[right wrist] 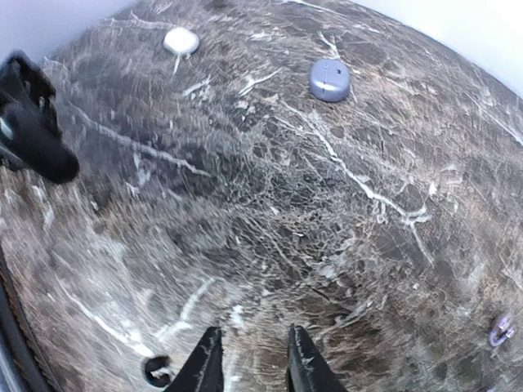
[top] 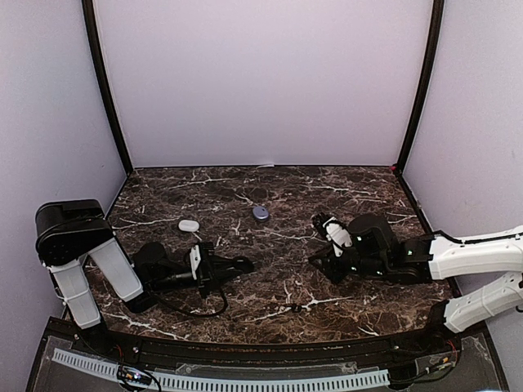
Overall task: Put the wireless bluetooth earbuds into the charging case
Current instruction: Pick up the left earbud from the center of the board.
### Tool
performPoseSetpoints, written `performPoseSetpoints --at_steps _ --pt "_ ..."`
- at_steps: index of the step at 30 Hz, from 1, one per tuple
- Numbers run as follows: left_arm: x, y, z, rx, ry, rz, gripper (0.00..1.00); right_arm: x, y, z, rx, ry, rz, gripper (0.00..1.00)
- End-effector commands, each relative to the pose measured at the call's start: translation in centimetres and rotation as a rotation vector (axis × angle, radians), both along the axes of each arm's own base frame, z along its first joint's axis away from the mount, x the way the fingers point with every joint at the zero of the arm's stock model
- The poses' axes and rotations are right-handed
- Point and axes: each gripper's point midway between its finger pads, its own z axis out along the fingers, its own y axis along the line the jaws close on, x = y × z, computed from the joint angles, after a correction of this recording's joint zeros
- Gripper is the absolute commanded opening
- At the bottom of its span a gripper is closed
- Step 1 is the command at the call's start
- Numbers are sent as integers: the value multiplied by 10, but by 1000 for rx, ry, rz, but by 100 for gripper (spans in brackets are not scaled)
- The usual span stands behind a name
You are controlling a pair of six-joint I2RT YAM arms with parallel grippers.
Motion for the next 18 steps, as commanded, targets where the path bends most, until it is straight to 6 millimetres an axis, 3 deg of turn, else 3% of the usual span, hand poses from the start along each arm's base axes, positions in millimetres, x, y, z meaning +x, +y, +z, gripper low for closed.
performPoseSetpoints --at_steps 1,3,6,9,11,13,18 --pt "-3 1 17 -67 -44 -18 17 6 7 -2 -178 -162 159 30" --pt "-4 1 17 -71 -42 -22 17 11 11 -1 -232 -193 188 37" --pt "-5 1 18 -76 -40 -27 17 16 13 -1 -303 -265 238 36" --pt "-5 0 20 -81 -38 -31 17 2 16 -8 -344 -326 391 36" --pt "-6 0 20 -81 -38 -34 17 -19 19 -23 -389 -339 575 32" --pt "-6 1 19 -80 -38 -33 17 -21 16 -32 -442 -355 600 24" --pt "-6 2 20 -84 -39 -27 17 -33 12 -58 -545 -296 694 22"
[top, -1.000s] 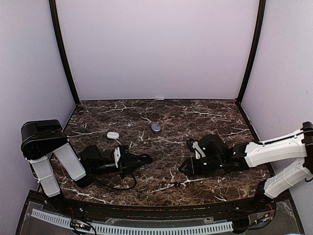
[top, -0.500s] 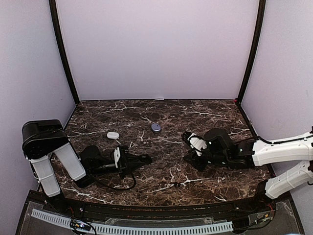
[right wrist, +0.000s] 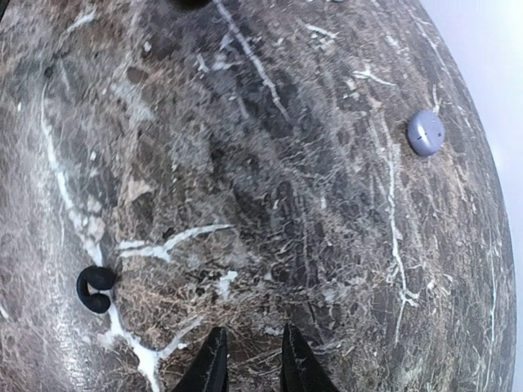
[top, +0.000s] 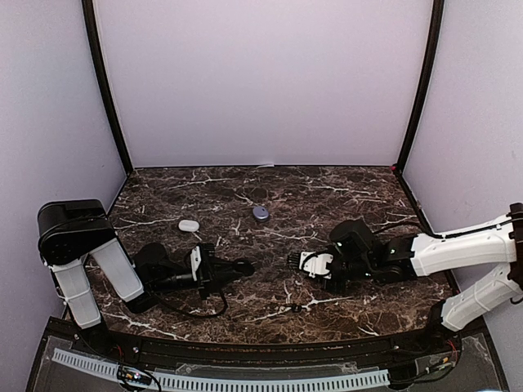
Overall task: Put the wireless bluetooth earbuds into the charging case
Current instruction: Pick up the left earbud from the center of the board.
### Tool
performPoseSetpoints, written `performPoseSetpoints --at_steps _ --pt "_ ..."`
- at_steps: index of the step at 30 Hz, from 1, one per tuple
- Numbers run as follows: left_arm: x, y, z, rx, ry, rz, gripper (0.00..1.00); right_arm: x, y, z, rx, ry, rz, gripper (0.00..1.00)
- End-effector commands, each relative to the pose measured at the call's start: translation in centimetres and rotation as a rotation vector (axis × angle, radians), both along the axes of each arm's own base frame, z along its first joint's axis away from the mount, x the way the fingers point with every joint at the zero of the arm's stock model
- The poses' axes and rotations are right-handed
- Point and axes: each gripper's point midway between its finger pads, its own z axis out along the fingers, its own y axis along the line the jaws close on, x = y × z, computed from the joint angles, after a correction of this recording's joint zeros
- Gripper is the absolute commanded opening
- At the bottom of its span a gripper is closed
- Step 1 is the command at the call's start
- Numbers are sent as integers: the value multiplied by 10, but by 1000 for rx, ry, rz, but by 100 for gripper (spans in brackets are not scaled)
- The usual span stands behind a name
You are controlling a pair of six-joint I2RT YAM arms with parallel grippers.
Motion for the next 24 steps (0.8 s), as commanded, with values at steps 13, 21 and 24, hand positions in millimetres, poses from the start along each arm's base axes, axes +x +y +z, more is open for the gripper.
performPoseSetpoints --at_steps 13,21,24 --pt "-2 6 28 -97 -74 8 17 -51 1 -55 -222 66 273 11" --pt "0 8 29 -100 -74 23 17 -74 14 -42 -165 111 256 10" --pt "1 8 30 -101 -72 27 17 -90 17 -34 -122 111 245 10"
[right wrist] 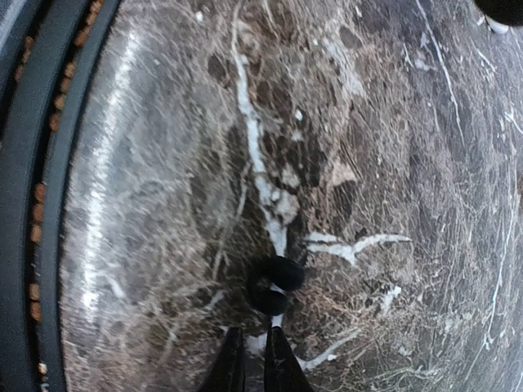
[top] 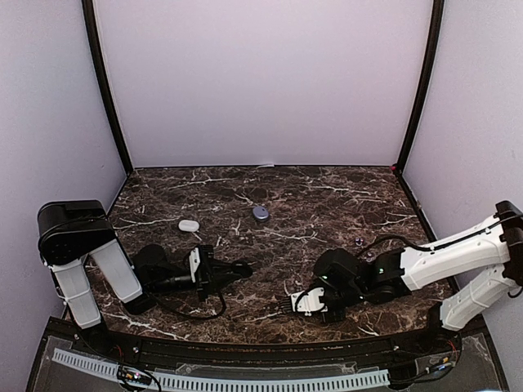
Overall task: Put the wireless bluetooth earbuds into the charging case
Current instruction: Pick up the left earbud from the center of the board.
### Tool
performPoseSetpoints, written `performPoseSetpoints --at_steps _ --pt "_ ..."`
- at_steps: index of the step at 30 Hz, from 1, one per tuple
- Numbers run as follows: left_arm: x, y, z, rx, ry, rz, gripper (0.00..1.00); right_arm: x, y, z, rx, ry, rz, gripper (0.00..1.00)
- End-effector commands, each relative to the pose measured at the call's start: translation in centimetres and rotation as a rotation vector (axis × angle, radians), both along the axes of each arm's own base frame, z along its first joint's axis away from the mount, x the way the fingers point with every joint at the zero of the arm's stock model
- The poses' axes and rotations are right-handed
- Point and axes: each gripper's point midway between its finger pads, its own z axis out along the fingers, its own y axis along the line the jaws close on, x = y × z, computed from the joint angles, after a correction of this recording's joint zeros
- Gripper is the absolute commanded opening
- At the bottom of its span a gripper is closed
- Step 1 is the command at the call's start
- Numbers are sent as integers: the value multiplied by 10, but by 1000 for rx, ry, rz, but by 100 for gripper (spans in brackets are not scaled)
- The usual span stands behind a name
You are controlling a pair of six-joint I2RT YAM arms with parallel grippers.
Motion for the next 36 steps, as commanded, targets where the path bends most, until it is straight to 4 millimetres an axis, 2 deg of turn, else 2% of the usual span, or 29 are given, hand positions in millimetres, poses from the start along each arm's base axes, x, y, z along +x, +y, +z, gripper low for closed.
performPoseSetpoints --at_steps 1,7,11,19,36 --pt "3 4 35 -115 -87 16 17 -19 11 22 95 14 -50 10" --pt "3 4 36 -118 -88 19 17 -23 17 31 155 21 -159 15" --pt "3 4 36 -119 -88 21 17 -16 18 23 128 12 -208 16" --pt "3 5 37 -119 -93 24 17 -11 22 4 61 4 -227 16" --pt "11 14 42 -164 -47 57 17 -10 26 3 82 -6 -220 21"
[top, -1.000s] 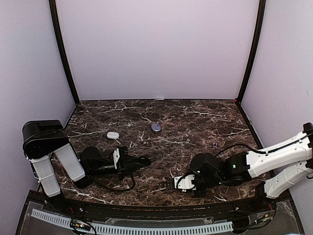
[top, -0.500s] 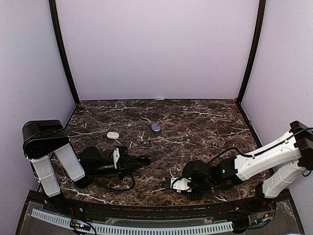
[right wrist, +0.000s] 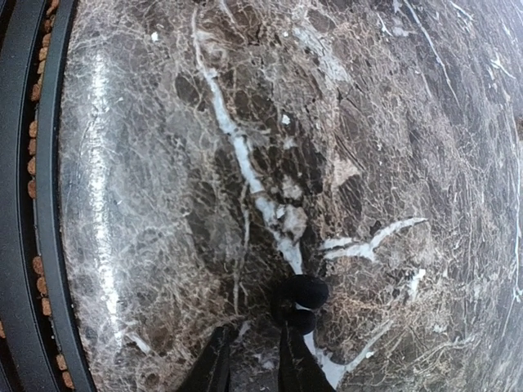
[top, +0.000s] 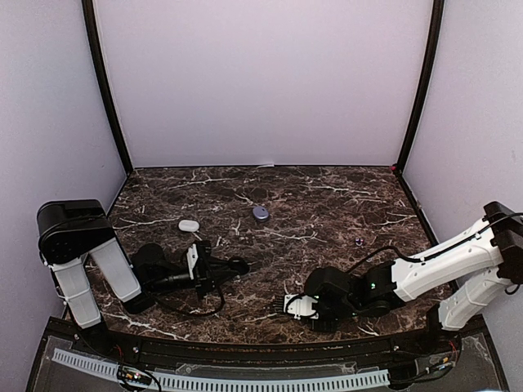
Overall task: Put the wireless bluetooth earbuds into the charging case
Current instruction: Pick up the left earbud from the center of the board.
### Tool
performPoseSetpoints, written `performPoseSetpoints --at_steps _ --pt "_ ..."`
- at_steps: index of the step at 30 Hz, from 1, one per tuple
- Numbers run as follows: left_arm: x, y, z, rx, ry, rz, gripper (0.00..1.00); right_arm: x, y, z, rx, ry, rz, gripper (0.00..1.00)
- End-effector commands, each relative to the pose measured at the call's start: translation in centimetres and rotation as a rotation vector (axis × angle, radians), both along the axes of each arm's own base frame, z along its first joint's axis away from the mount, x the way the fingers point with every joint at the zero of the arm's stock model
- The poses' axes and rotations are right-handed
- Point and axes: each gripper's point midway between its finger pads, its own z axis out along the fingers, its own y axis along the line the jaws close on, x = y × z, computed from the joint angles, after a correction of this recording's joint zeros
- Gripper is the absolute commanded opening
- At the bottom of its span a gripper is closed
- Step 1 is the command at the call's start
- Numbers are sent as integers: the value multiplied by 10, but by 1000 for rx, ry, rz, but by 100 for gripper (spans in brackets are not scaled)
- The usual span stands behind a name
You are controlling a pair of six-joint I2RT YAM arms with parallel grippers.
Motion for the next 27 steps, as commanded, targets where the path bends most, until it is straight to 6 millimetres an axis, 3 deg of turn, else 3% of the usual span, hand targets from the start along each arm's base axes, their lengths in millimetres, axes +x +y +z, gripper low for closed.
performPoseSetpoints --at_steps 1,27 --pt "2 7 45 -156 -97 16 17 2 15 10 49 -29 7 21" --pt "2 7 43 -152 -94 16 17 9 19 -1 1 -60 11 22"
